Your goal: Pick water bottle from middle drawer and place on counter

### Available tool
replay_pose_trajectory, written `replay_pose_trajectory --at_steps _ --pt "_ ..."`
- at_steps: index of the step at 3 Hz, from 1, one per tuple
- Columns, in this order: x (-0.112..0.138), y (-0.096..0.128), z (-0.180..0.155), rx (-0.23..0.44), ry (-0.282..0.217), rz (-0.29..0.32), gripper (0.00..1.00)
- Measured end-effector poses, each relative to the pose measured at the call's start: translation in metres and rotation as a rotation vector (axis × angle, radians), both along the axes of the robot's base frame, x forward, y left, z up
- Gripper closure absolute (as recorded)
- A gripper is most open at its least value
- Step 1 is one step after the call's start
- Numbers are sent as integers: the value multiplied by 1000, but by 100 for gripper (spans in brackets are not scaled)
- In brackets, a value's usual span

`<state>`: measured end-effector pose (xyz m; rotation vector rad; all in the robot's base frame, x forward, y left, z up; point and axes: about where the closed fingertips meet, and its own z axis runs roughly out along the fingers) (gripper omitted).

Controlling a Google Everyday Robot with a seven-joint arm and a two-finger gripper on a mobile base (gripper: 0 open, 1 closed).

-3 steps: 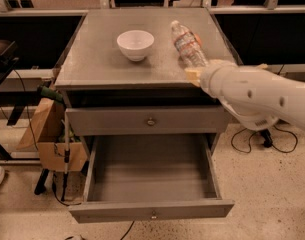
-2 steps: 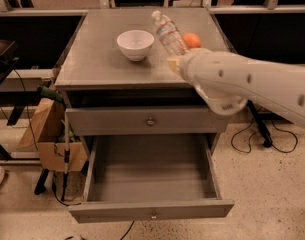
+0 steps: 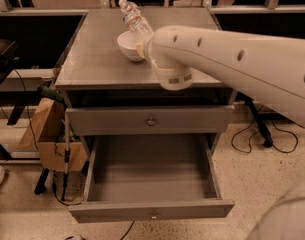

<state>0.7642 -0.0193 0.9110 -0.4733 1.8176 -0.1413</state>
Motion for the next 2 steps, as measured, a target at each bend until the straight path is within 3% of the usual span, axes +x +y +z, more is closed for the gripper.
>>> replay_pose_trajectory --at_steps 1,2 --pt "3 5 20 23 13 -40 36" --pt "-5 -5 37 95 47 -109 16"
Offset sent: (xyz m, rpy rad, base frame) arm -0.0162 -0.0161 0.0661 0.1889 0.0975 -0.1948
